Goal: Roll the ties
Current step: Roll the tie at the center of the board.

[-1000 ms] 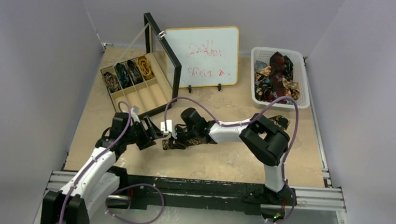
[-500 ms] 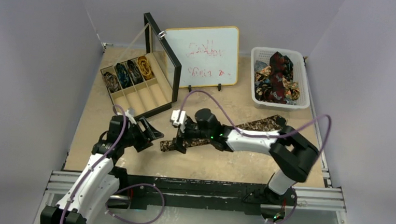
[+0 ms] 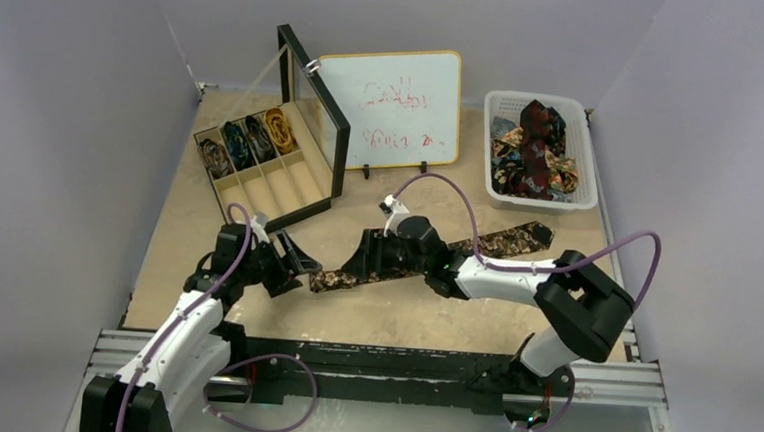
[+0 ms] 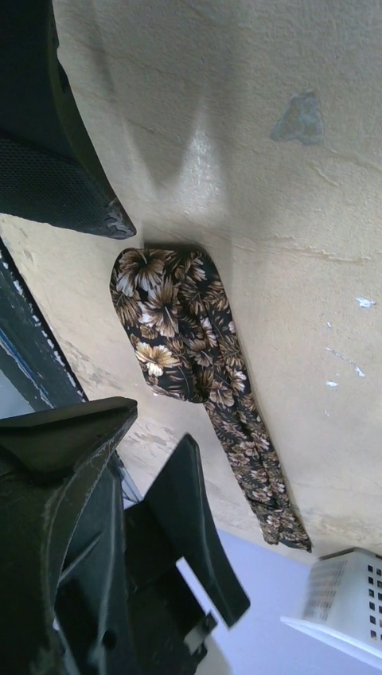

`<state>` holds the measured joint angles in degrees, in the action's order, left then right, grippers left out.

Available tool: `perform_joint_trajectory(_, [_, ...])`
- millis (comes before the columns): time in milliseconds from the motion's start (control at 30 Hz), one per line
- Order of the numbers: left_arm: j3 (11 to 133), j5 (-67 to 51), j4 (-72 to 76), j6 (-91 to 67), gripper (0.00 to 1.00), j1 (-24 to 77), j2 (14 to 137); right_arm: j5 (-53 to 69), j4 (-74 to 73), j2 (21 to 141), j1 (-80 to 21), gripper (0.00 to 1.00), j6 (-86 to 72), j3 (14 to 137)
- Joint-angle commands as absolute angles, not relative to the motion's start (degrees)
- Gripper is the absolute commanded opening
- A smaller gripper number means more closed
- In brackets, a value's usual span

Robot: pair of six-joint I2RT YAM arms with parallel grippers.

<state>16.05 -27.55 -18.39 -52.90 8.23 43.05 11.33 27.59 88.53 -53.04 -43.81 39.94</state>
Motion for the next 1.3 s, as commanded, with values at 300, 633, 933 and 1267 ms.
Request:
perform_joint_trajectory(300, [15.28, -30.22, -14.61, -51.42, 0.7, 7.73, 43.79, 14.48, 26.53, 95.43, -53.19, 0.6, -54.93, 42.29])
perform_joint_trajectory(633, [14.96, -31.01, -13.59, -51.37, 0.7, 7.73, 44.79, 17.21, 27.86, 98.48, -52.96, 0.29, -53.88, 45.48])
perform_joint_trajectory(933, [14.28, -31.46, -12.89, -51.92, 0.69, 7.73, 45.02, 17.57, 27.14, 100.45, -51.64, 0.19, -53.61, 45.88])
perform_joint_trajectory(1267, [12.33, -32.8, -11.61, -53.81, 0.69, 7.73, 44.05, 20.5, 29.69, 102.28, -49.97, 0.21, -52.36, 44.06])
